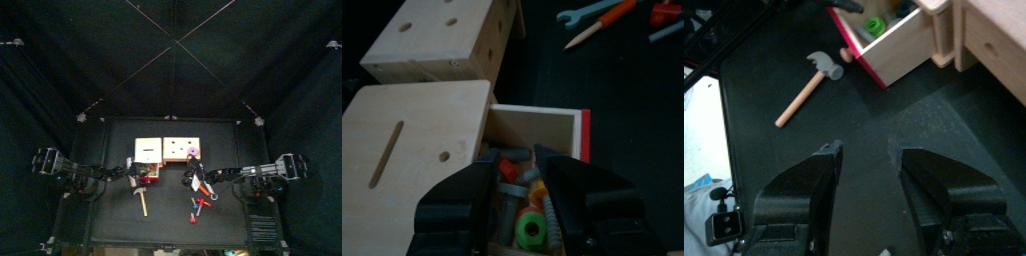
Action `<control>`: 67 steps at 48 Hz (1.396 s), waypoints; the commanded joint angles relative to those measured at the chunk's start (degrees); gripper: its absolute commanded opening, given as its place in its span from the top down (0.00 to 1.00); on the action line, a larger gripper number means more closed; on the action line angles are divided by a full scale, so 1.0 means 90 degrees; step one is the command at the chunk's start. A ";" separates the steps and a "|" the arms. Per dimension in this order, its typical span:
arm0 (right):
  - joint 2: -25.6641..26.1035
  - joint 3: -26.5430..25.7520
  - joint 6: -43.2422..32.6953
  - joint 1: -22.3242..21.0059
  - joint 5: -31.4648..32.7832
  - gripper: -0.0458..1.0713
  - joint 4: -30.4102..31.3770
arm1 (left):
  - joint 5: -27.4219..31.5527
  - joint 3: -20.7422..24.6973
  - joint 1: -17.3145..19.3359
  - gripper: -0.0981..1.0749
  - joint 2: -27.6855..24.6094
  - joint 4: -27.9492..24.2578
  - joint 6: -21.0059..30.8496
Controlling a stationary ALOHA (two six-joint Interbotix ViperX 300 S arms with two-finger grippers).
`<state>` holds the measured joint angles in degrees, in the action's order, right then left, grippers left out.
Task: Grab blue screw
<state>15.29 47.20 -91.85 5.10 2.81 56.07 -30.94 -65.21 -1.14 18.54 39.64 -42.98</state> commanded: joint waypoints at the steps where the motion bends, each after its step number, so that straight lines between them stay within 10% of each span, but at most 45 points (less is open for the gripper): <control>1: 0.0088 0.0010 0.0010 0.0488 0.0000 0.24 -0.0547 | -0.0020 0.0127 -0.0117 0.27 0.0352 -0.0137 0.0020; 22: -0.0615 -0.0576 0.0049 0.2383 0.2246 0.24 -0.3975 | -0.0010 0.0117 -0.0703 0.27 0.0576 -0.0391 0.0010; 37: -0.1396 -0.1230 0.0059 0.2432 0.3906 0.24 -0.3711 | -0.0010 0.0088 -0.0703 0.27 0.0547 -0.0381 0.0020; 67: -0.1982 -0.1230 0.0059 0.2100 0.3926 0.24 -0.3730 | -0.0010 0.0020 -0.0703 0.27 0.0264 -0.0361 0.0020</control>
<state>-3.16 36.91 -91.41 24.26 38.32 22.59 -30.85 -65.57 -7.47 21.18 36.47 -42.89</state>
